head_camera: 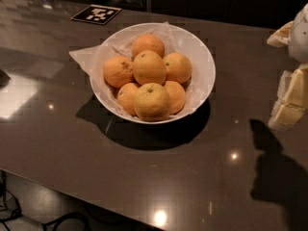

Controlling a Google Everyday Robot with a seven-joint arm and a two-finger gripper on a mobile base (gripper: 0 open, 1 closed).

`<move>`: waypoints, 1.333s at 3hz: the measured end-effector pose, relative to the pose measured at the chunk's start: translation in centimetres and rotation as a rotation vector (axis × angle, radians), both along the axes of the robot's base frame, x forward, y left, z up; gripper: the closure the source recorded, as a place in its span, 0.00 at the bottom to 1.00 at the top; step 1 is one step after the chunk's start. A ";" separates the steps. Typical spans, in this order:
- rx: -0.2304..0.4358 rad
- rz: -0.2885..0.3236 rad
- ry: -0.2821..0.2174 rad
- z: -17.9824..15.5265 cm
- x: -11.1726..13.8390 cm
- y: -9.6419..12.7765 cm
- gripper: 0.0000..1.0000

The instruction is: Pick orange from white bowl

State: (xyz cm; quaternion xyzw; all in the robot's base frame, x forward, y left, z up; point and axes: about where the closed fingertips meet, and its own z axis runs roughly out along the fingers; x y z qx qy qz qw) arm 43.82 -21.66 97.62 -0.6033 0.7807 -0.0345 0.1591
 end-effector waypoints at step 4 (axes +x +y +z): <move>-0.055 -0.108 0.005 1.5 2.5 2.8 0.00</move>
Offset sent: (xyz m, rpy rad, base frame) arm 0.0155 0.0202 0.0173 -0.0510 0.0388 -0.1817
